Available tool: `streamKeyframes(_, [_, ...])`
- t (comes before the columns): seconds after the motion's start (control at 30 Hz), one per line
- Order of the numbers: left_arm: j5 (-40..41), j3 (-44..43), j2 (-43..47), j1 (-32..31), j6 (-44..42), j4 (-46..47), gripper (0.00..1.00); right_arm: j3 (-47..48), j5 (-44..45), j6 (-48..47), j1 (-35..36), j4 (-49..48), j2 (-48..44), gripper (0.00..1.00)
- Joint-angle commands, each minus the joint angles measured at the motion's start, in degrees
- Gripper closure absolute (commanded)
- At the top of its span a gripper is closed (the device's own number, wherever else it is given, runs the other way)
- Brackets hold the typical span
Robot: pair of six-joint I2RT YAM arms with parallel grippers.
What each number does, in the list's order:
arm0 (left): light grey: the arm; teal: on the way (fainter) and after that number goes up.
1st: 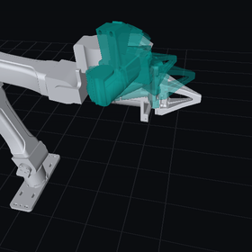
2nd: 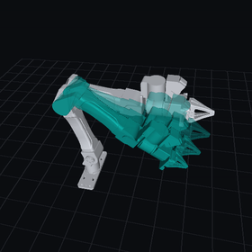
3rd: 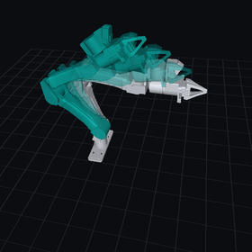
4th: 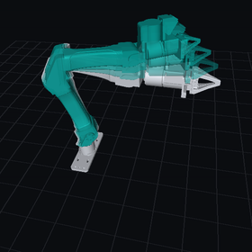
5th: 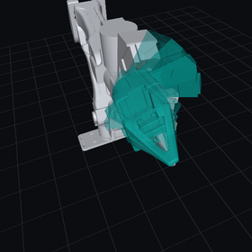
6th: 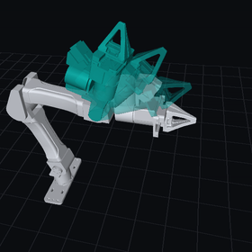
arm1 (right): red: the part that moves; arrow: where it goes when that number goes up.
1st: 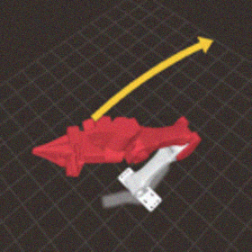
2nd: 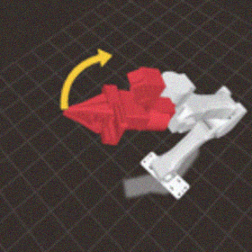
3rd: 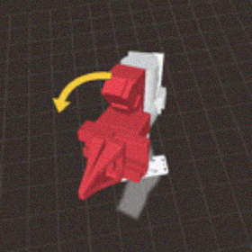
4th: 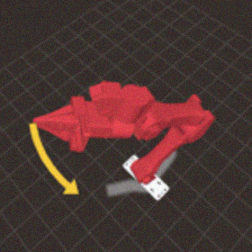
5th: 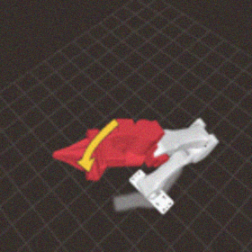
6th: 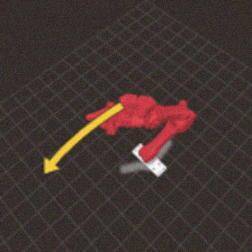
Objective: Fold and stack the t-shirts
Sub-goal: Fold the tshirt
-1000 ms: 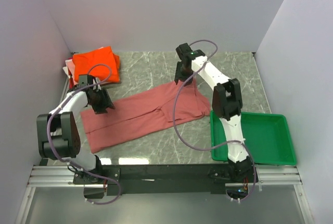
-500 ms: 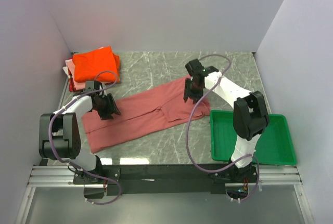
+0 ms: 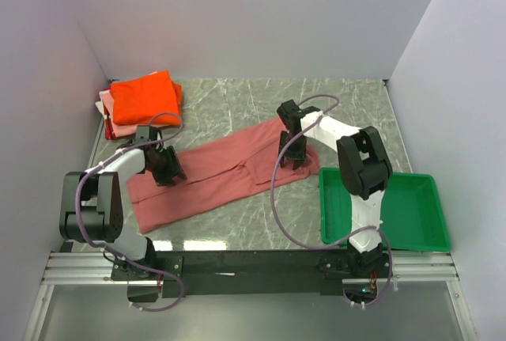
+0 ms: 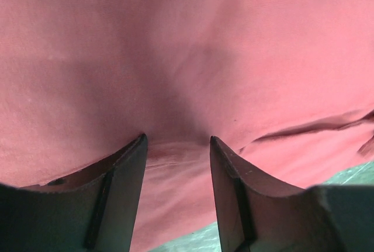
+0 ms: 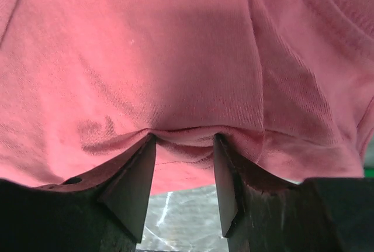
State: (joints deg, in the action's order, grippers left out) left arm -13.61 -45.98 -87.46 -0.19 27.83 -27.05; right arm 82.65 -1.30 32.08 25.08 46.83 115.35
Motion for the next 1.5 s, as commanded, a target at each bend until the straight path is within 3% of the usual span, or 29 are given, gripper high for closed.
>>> streamKeyframes(0.0, [1.22,1.24,-3.15,-3.41,1.26,-1.25,0.46,4.09,1.21,1.06,-1.44,-0.52,4.17,0.49])
streamKeyframes(0.3, [-3.17,2.99,-1.66,-10.61,7.58,-0.99,0.46,22.44,3.06,0.10,-4.95,6.25,15.95,0.49])
streamKeyframes(0.47, [-3.10,5.89,4.66,-13.96,14.08,-0.11,0.46,39.30,3.58,-1.58,-5.66,12.39,24.47,0.49])
streamKeyframes(0.6, [-2.57,7.74,11.16,-15.89,19.35,0.24,0.45,45.40,1.48,-0.35,-6.71,12.68,27.82,0.49])
streamKeyframes(0.73, [-5.63,11.43,17.48,-18.44,26.37,3.22,0.46,45.58,-3.78,2.20,-7.76,9.87,27.74,0.50])
streamKeyframes(0.9, [-4.15,13.20,18.99,-25.20,30.78,4.99,0.46,45.84,-8.62,3.70,-7.86,6.79,26.69,0.51])
streamKeyframes(1.17, [7.97,6.78,23.56,-26.80,26.66,-5.55,0.44,36.54,-11.27,0.27,-7.85,-1.73,14.13,0.50])
streamKeyframes(1.33, [16.30,7.83,21.81,-26.71,29.29,-6.88,0.43,32.49,-11.70,-2.28,-7.77,-1.04,7.27,0.49])
streamKeyframes(1.47, [17.91,9.50,20.14,-26.62,30.87,-4.51,0.43,25.47,-11.62,-3.42,-6.72,-1.21,3.66,0.49])
